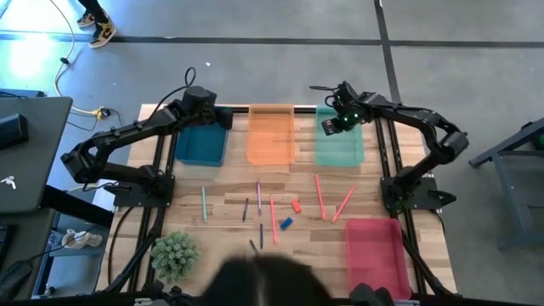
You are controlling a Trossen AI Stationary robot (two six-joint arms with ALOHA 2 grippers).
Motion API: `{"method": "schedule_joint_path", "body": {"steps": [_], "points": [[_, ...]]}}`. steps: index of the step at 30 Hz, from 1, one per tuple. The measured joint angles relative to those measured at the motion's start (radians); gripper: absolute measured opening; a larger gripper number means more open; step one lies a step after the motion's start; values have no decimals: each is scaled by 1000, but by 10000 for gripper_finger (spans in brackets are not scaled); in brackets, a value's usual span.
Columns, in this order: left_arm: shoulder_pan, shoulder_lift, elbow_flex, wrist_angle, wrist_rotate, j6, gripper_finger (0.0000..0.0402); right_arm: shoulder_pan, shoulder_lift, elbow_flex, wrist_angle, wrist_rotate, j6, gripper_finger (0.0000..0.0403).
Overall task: Sort crayons/erasers/pens/pencils in bins
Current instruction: Put the pink eraser into the green bin
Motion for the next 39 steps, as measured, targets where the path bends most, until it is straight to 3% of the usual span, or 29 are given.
{"method": "schedule_joint_path", "body": {"steps": [5,15,20,39], "points": [[10,0,0,-85,-25,14,101,-1,48,27,-17,-16,0,55],[10,1,0,-243,80,-36,101,-9,60,71,-24,-18,0,55],[11,3,0,-257,39,-36,101,-9,66,71,-32,-10,-24,55],[8,69,0,-247,33,-29,101,-10,83,70,-105,49,-45,55]]}}
